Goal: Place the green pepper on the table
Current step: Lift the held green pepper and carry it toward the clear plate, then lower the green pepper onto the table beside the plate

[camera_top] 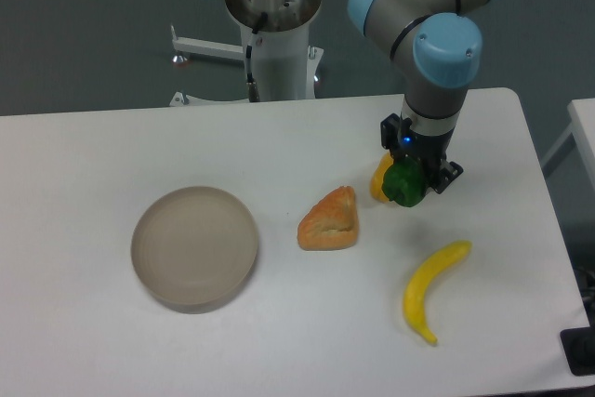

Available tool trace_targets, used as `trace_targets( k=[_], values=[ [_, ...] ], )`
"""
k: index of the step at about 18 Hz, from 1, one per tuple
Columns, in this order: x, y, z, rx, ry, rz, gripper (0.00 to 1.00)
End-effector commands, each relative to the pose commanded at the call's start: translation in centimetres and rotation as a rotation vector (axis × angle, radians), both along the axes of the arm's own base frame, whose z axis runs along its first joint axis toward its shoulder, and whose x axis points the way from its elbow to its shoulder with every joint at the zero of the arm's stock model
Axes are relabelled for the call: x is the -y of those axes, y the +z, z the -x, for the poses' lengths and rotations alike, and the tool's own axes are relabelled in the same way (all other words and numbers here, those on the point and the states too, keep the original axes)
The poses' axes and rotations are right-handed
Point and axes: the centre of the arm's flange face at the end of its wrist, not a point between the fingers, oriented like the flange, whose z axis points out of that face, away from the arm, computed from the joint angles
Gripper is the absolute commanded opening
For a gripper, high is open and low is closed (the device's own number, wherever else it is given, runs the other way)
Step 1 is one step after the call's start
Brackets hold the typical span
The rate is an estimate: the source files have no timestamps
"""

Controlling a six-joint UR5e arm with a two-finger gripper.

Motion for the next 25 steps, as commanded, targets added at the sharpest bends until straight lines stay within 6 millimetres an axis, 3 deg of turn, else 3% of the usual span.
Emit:
trace_targets(
  k=[10, 12, 17, 19, 22, 25],
  values=[
    [0.0, -0.4, -0.4, 0.011, -0.002, 0.004, 0.15],
    [-0.8, -1.6, -3.6, 0.035, -0.042, 0.019, 0.15],
    [0.8, -0.2, -12.6, 0.044, -0.004, 0.017, 0.15],
    [1.7, -1.7, -16.2, 0.075, 0.007, 0.041, 0.15],
    [3.2, -3.1, -19.2, 0.115, -0.012, 0.056, 0.17],
    [3.7, -6.3, -22.9, 0.189, -0.046, 0.097, 0.17]
  ],
)
